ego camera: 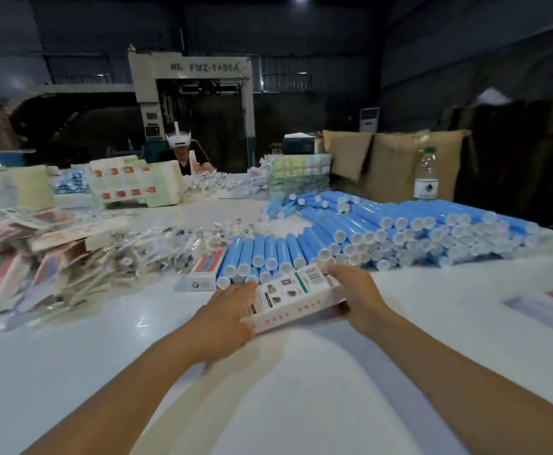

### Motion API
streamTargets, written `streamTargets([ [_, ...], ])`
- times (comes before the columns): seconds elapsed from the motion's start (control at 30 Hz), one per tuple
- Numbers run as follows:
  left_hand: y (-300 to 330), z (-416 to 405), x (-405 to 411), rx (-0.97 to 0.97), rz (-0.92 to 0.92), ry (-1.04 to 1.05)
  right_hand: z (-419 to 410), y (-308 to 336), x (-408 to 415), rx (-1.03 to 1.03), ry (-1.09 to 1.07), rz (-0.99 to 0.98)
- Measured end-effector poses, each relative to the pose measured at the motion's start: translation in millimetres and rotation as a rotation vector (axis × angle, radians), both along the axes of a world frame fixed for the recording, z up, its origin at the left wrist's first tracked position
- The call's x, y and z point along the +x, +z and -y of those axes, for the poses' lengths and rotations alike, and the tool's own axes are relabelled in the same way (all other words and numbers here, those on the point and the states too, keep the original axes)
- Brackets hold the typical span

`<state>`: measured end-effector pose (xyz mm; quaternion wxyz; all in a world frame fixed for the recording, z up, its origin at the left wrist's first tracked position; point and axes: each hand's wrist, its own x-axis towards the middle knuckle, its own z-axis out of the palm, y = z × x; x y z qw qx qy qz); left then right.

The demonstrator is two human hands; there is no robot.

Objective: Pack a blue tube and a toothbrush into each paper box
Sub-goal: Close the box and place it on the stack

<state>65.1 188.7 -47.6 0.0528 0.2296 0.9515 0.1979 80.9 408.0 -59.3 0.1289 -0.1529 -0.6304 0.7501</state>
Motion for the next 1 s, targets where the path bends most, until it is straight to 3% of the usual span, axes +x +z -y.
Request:
streamTargets([
  [0.13,-6,-13,-3,-0.242,-0.281,0.087,5,-1,-1,0.184,0.021,-0.009],
  [0.4,-25,-33,2,-0.195,-0.62,0.075,6,-4,0,0.262,0.118,-0.049],
  [0.7,-28,-35,5,-0.224,-0.595,0.032,-15,51,-25,0.964,-0.21,-0.2],
  [0.87,-29,-38,1,-0.21,-0.577,0.012,-32,91,-86,1.315,-0.194,0.011],
  [1.0,-30,-35,-4,-0.222,-0.576,0.033,-33,89,-126,1.592,-0.096,0.239],
])
